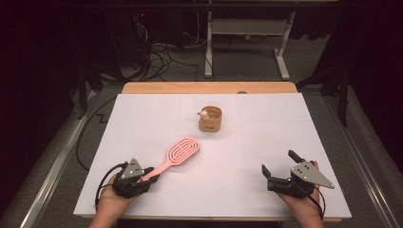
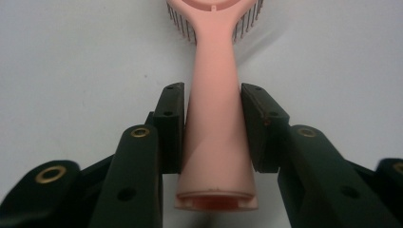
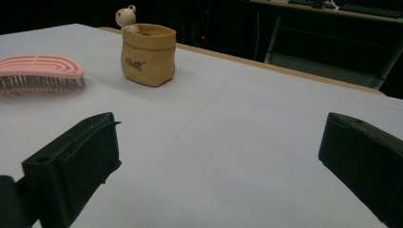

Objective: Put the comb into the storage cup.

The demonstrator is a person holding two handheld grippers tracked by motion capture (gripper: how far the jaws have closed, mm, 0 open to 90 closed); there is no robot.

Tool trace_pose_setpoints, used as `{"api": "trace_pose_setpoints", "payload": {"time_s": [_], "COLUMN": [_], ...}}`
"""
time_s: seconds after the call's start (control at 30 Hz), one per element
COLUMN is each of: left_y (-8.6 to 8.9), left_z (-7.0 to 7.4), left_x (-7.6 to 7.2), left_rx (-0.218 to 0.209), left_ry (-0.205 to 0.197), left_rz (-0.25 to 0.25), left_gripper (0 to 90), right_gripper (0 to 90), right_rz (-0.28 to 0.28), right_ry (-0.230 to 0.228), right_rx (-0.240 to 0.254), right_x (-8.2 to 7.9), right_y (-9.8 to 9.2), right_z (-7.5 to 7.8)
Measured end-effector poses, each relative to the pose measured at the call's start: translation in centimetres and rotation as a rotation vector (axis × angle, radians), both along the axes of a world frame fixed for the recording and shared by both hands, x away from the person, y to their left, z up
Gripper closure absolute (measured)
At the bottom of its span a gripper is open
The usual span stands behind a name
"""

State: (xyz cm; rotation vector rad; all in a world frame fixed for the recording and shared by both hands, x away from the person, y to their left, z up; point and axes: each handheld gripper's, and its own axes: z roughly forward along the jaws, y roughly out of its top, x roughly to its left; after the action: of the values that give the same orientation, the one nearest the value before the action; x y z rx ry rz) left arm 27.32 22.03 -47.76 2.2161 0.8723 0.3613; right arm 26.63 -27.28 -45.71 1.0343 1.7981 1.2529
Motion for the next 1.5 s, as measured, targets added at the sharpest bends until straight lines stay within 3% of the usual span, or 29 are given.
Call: {"api": "trace_pose_setpoints", "payload": {"time_s": [0.07, 0.27, 0.4, 0.63, 0.8, 0.9, 1.1, 1.5], "left_y": [0.7, 2.0, 2.7, 3.3, 3.4, 3.6, 3.9, 4.0], "left_z": [0.0, 0.5, 0.5, 0.4, 0.4, 0.5, 0.7, 1.0], "left_x": [-0.6, -2.5, -3.8, -4.2, -4.3, -4.2, -4.1, -3.6], "left_rx": [-0.015, 0.023, 0.055, 0.071, 0.063, 0.037, -0.021, -0.058], "left_ry": [0.018, 0.038, 0.030, 0.017, 0.016, 0.025, 0.043, 0.037], "left_rz": [0.004, 0.017, 0.032, 0.040, 0.043, 0.045, 0.049, 0.060], "left_gripper": [63.2, 63.3, 63.3, 63.0, 62.5, 61.1, 48.8, 34.9], "right_gripper": [0.5, 0.5, 0.5, 0.5, 0.5, 0.5, 0.5, 0.5], "right_rz": [0.001, 0.004, 0.005, 0.010, 0.009, 0.012, 0.001, 0.002], "right_ry": [-0.002, -0.007, -0.010, -0.013, -0.010, -0.008, -0.006, -0.011], "right_rx": [0.002, 0.009, 0.013, 0.011, 0.009, 0.014, 0.025, 0.024], "right_x": [0.0, 0.0, 0.1, 0.3, 0.4, 0.4, 0.3, 0.3], "right_y": [0.0, -0.1, -0.1, 0.2, 0.3, 0.3, 0.1, 0.1], "right_z": [0.0, 0.1, 0.2, 0.2, 0.2, 0.2, 0.1, 0.2]}}
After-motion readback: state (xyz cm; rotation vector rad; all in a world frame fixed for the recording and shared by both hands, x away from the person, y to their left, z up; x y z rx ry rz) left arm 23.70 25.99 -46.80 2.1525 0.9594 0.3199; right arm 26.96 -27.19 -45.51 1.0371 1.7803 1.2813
